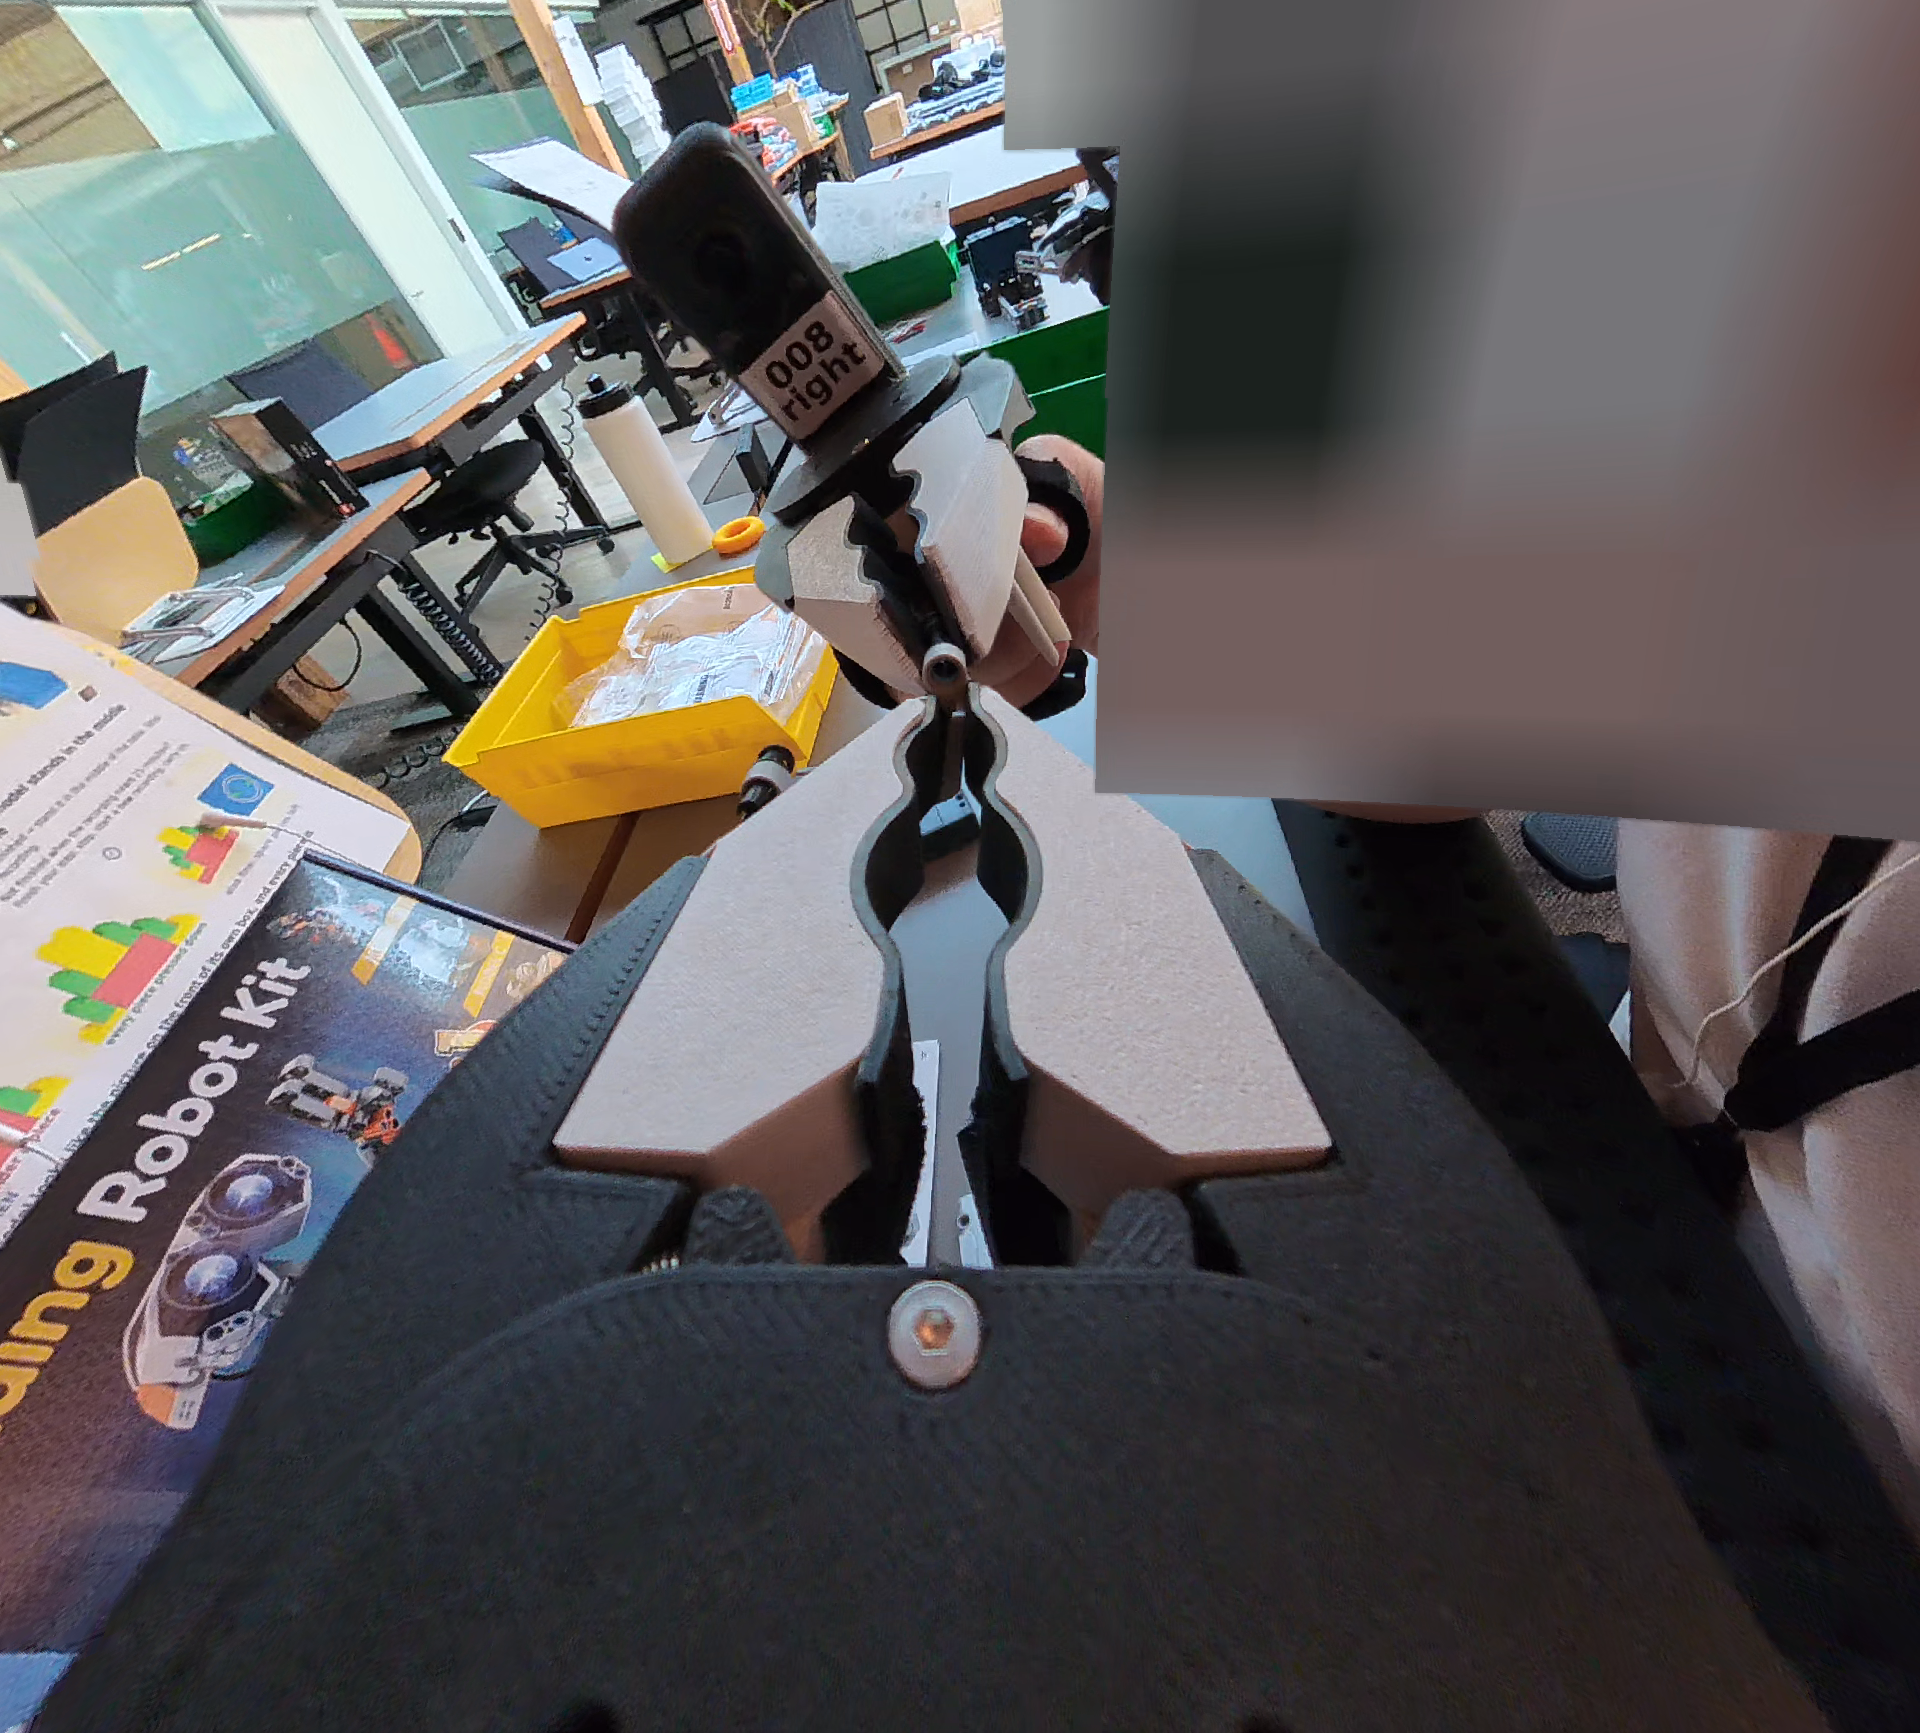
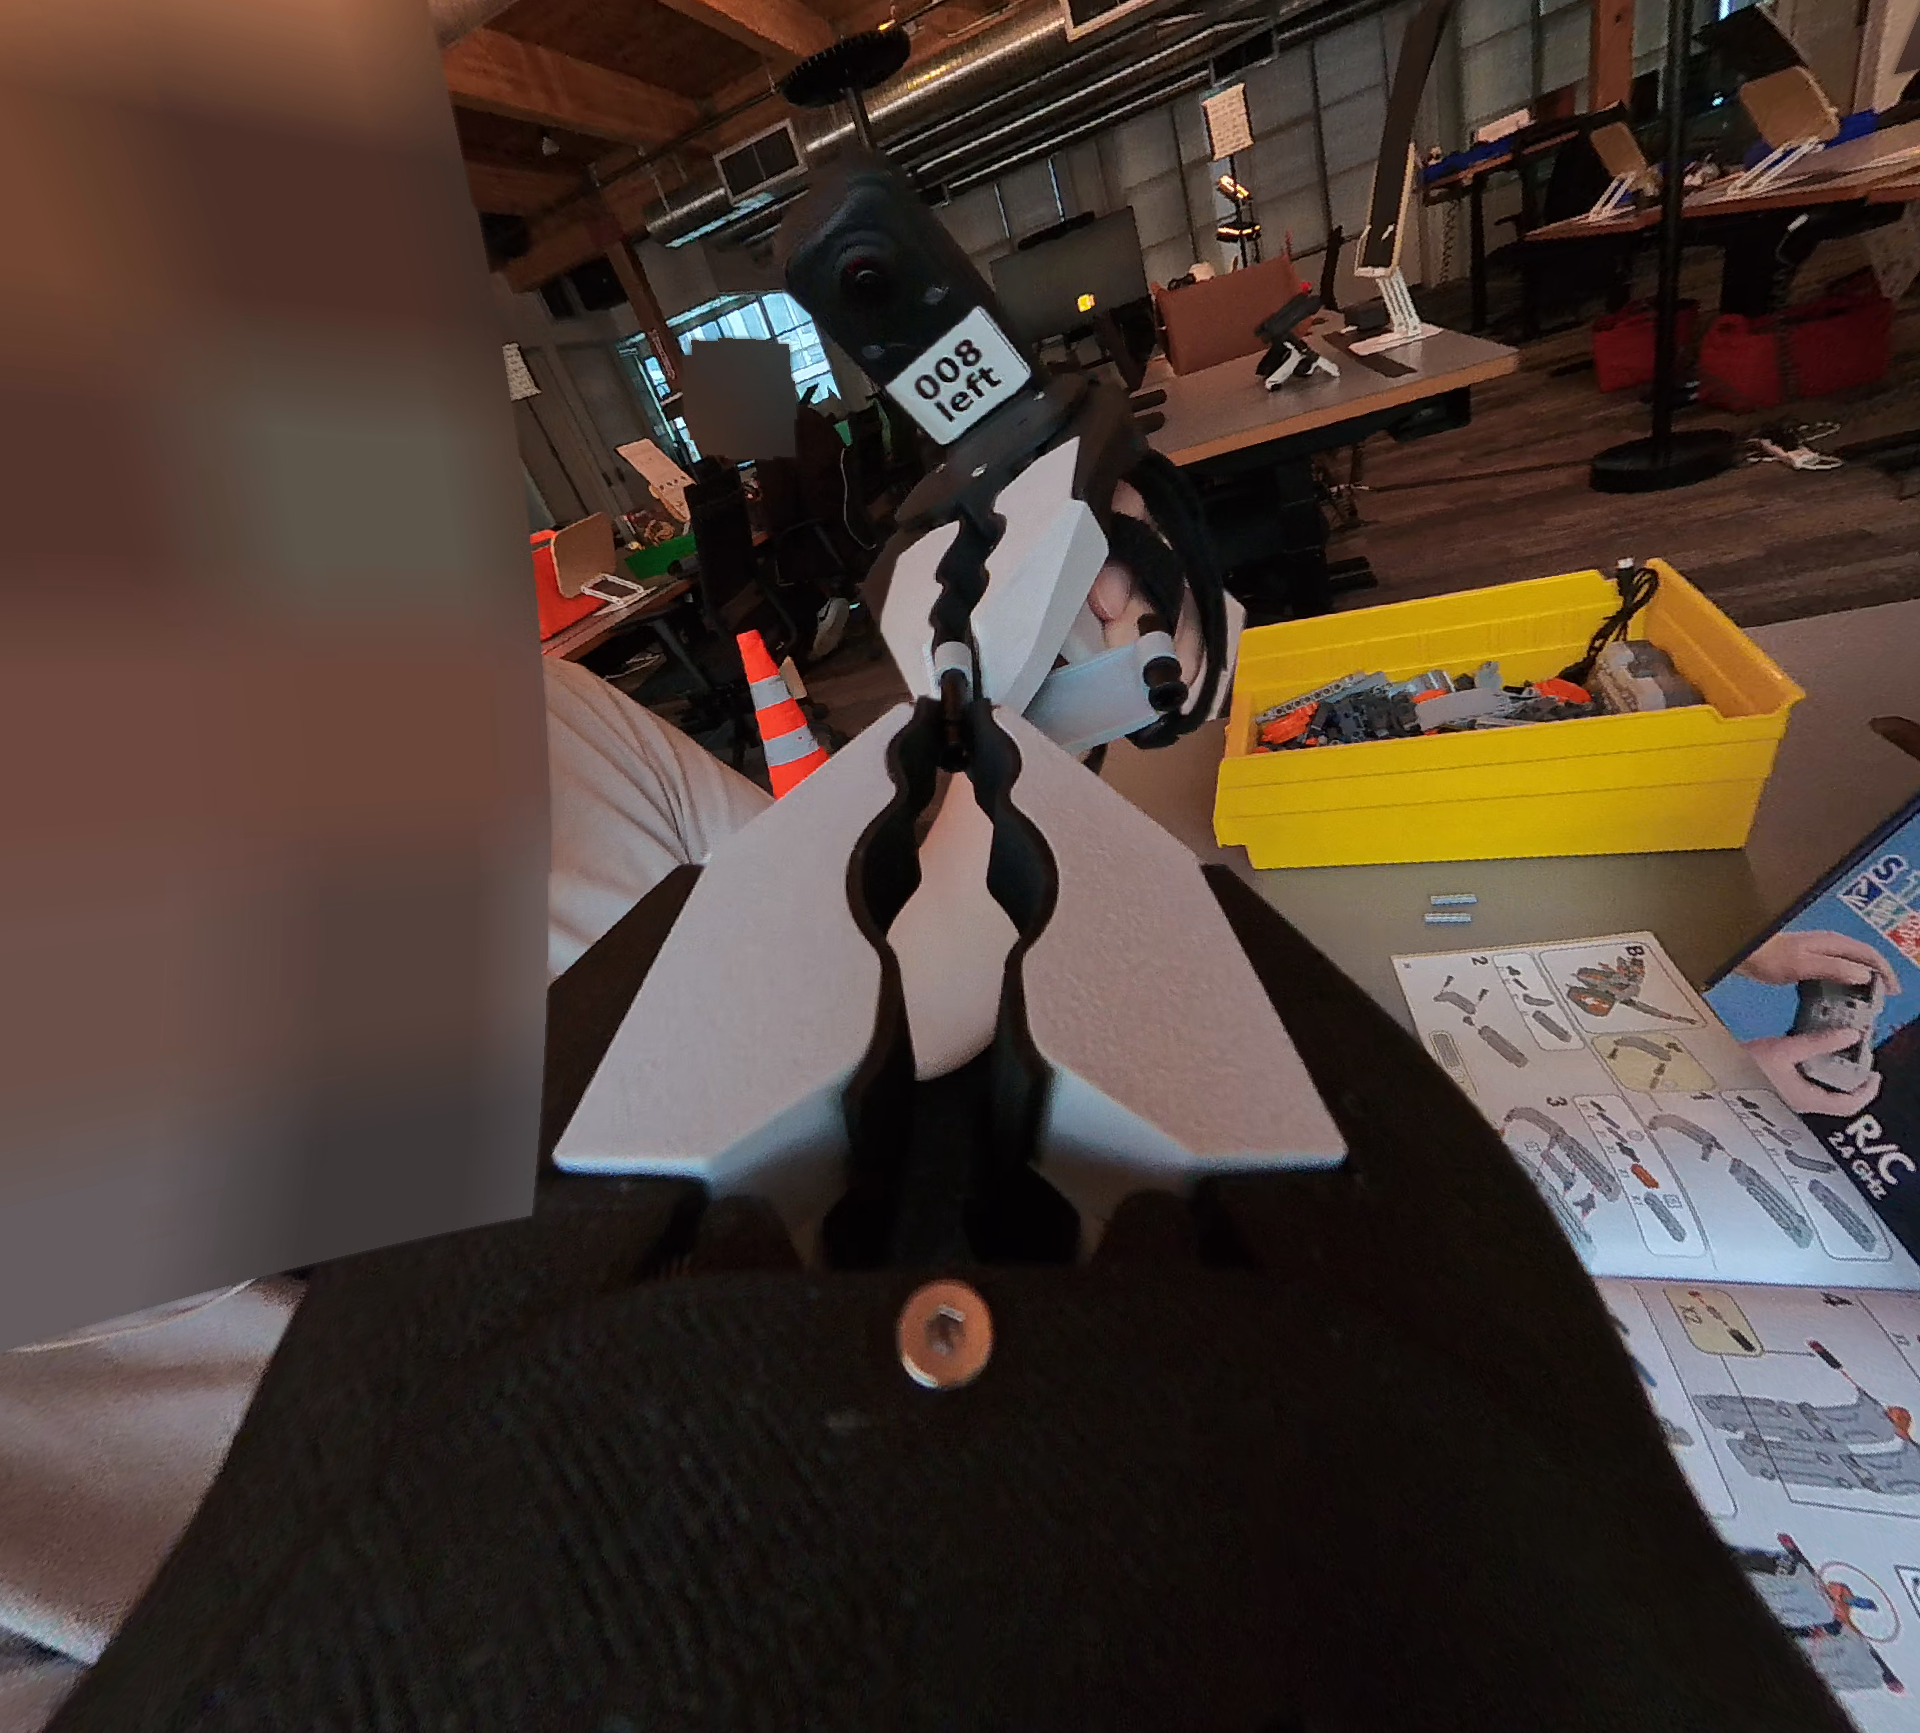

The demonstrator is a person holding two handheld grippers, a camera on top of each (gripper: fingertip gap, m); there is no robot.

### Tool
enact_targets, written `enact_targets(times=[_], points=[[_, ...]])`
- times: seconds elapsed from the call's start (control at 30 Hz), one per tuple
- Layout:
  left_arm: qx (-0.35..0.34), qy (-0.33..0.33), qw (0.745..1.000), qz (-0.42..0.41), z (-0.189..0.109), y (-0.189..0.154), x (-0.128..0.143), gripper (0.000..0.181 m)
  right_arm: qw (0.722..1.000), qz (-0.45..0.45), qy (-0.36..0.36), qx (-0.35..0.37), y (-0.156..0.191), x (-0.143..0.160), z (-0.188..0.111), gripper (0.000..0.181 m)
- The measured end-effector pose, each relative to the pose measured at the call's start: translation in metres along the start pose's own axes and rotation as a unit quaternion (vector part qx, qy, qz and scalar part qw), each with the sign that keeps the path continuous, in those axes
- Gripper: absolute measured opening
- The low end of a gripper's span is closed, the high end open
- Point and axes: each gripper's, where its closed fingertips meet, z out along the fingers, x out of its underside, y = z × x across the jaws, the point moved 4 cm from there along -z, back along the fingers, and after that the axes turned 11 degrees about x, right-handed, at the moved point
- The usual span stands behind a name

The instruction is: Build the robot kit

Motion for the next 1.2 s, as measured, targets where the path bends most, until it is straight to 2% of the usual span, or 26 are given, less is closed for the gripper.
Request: enact_targets(times=[0.23, 0.47, 0.7, 1.2], points=[[-0.006, -0.021, 1.000, -0.003, 0.000, 0.004, 0.001, 0.000, 0.998, -0.048, -0.017, 0.034, 0.001, -0.005, -0.001, 0.004], [-0.027, -0.014, 0.999, 0.012, 0.001, 0.003, 0.001, 0.000, 0.996, -0.068, -0.021, 0.045, 0.002, -0.006, -0.002, 0.004], [0.015, 0.010, 1.000, 0.011, 0.002, -0.007, 0.009, 0.000, 0.996, -0.085, 0.025, 0.026, 0.008, 0.005, 0.001, 0.004], [0.038, 0.057, 0.998, 0.005, 0.000, -0.012, 0.022, 0.000, 0.993, -0.096, 0.063, 0.032, 0.006, 0.016, 0.007, 0.004]])
